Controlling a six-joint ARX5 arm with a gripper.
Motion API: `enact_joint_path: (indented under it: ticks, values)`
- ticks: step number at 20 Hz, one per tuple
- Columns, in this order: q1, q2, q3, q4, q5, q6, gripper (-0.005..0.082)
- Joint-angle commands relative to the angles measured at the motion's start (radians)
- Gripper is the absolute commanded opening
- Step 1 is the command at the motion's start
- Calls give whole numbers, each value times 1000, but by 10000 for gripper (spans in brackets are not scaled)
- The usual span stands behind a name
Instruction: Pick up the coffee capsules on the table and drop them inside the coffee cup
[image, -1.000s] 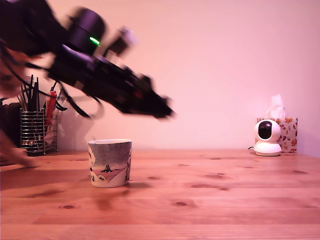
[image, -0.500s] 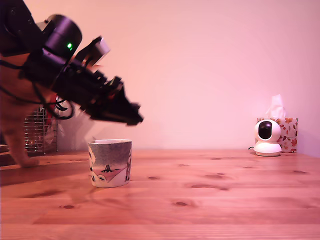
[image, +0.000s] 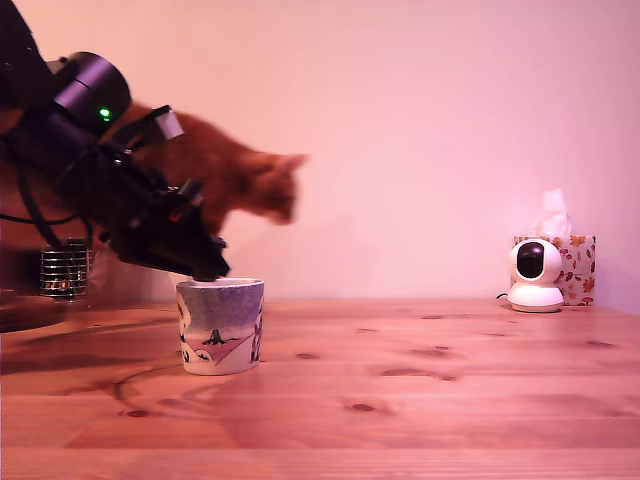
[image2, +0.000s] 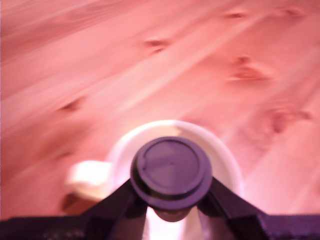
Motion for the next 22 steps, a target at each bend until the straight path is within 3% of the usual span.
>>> enact_joint_path:
  ticks: [1, 11, 12, 15, 16, 22]
  values:
    - [-6, -21, -2, 3, 4, 5, 151]
    - [-6, -20, -2, 8, -3, 5, 154]
    - [-6, -20, -2, 8, -4, 5, 184]
    - [-6, -20, -2, 7, -3, 24, 433]
    - [-6, -20, -2, 6, -4, 24, 470]
    - [-6, -23, -2, -1, -3, 23, 417]
